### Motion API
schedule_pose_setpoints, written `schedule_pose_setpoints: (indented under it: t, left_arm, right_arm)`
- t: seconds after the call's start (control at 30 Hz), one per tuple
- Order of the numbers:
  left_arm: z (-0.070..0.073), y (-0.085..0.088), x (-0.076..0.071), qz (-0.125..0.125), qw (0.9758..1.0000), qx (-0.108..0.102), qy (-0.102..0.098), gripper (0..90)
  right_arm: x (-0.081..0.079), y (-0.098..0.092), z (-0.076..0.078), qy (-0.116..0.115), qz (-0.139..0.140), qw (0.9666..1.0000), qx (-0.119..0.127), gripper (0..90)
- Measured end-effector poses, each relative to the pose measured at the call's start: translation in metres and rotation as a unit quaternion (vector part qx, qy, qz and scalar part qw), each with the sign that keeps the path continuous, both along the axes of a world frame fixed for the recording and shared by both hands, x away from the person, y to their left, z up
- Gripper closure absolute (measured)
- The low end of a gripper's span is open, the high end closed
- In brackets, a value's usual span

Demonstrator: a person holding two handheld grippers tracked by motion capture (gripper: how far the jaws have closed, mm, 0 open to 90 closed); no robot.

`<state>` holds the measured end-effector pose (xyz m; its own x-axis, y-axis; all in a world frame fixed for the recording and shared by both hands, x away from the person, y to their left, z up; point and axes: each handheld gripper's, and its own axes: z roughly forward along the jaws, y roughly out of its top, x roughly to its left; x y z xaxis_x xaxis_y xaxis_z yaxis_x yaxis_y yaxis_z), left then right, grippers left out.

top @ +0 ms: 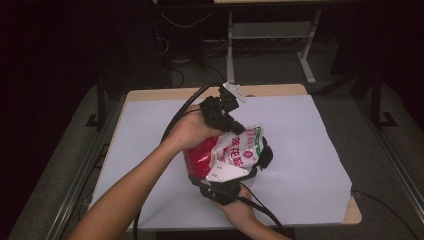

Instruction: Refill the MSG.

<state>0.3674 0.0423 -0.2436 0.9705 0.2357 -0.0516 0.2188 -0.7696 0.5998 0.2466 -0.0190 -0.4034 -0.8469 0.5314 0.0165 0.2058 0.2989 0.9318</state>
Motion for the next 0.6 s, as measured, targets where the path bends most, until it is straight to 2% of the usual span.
schedule_pose_setpoints:
  t: [0.6]
  left_arm:
    - [-0.0017,-0.0009,0.0014,0.001,1.0000,0.002,0.004,90.0]
  right_arm:
    - [-0.0004,0.0005,-0.0003,0.003,0.001,1.0000,0.002,76.9]
